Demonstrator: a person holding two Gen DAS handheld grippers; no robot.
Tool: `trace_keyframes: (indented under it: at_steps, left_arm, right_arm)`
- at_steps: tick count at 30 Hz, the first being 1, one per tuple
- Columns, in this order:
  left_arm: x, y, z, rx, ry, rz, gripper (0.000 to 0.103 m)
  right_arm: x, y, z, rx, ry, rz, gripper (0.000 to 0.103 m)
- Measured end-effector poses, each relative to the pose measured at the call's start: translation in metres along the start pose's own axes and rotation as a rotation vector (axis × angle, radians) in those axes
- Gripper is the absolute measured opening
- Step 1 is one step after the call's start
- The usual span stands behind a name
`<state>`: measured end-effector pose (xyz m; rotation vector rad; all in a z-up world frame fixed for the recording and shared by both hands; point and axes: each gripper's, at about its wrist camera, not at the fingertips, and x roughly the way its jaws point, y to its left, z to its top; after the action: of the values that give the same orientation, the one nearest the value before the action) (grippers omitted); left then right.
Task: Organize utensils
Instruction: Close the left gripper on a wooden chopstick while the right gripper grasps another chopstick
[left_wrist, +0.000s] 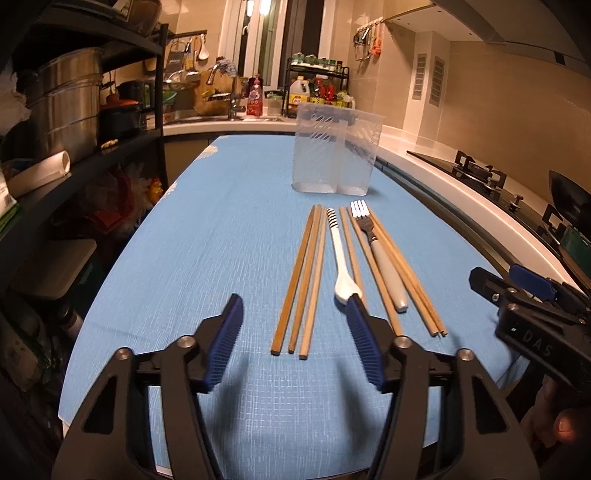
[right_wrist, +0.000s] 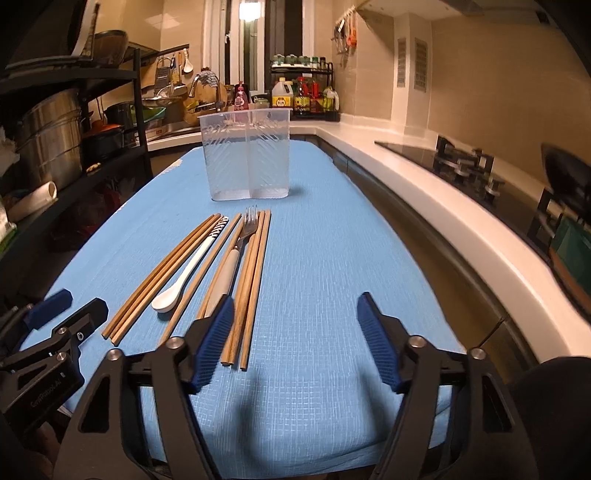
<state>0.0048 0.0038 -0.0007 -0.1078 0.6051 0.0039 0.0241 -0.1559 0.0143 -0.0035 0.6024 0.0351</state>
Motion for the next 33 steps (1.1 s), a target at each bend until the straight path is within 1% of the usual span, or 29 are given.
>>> trace_keyframes:
  at_steps: [1, 2, 4, 6, 8, 9, 11, 13, 16, 19, 25, 27, 29, 30, 31, 33]
  left_arm:
    - [0.001, 0.003, -0.001, -0.007, 0.007, 0.007, 0.047]
    - [0.003, 0.005, -0.001, -0.016, 0.015, 0.014, 0.044]
    - [0.007, 0.012, -0.002, -0.043, 0.033, 0.017, 0.038]
    - [0.011, 0.018, -0.002, -0.071, 0.056, 0.019, 0.025]
    - [0.016, 0.024, -0.004, -0.098, 0.083, 0.012, 0.021]
    - [0.018, 0.026, -0.005, -0.106, 0.092, 0.009, 0.016]
    - [0.021, 0.028, -0.007, -0.115, 0.107, 0.002, 0.014]
    - [0.024, 0.029, -0.009, -0.121, 0.118, -0.006, 0.014]
    - [0.027, 0.028, -0.010, -0.119, 0.126, -0.018, 0.011]
    - [0.029, 0.023, -0.010, -0.098, 0.130, -0.034, 0.011]
    - [0.028, 0.014, -0.013, -0.061, 0.130, -0.043, 0.011]
    - [0.027, 0.010, -0.013, -0.043, 0.131, -0.047, 0.011]
    - [0.027, 0.008, -0.014, -0.018, 0.130, -0.037, 0.011]
    - [0.027, 0.007, -0.013, -0.007, 0.129, -0.032, 0.010]
    - [0.027, 0.007, -0.014, 0.001, 0.128, -0.021, 0.008]
    - [0.025, 0.008, -0.013, -0.002, 0.126, -0.015, 0.006]
  right_arm:
    - [0.003, -0.002, 0.000, 0.016, 0.013, 0.006, 0.054]
    - [0.007, -0.004, 0.000, 0.033, 0.030, 0.023, 0.053]
    - [0.014, -0.007, -0.001, 0.063, 0.070, 0.059, 0.046]
    - [0.020, -0.008, -0.002, 0.073, 0.097, 0.072, 0.044]
    - [0.026, -0.007, -0.003, 0.085, 0.123, 0.092, 0.042]
    - [0.028, -0.007, -0.004, 0.089, 0.130, 0.099, 0.040]
    - [0.033, -0.005, -0.006, 0.093, 0.148, 0.115, 0.038]
    - [0.037, -0.002, -0.007, 0.089, 0.163, 0.129, 0.036]
    - [0.042, 0.003, -0.009, 0.078, 0.186, 0.129, 0.033]
    - [0.048, 0.003, -0.011, 0.072, 0.214, 0.129, 0.032]
    - [0.046, 0.010, -0.011, 0.029, 0.218, 0.140, 0.031]
    - [0.045, 0.014, -0.012, -0.002, 0.216, 0.127, 0.031]
    - [0.044, 0.016, -0.013, -0.013, 0.218, 0.133, 0.023]
    - [0.044, 0.016, -0.013, -0.020, 0.221, 0.131, 0.012]
    - [0.044, 0.015, -0.013, -0.029, 0.219, 0.118, 0.005]
    - [0.044, 0.009, -0.012, -0.010, 0.220, 0.100, 0.005]
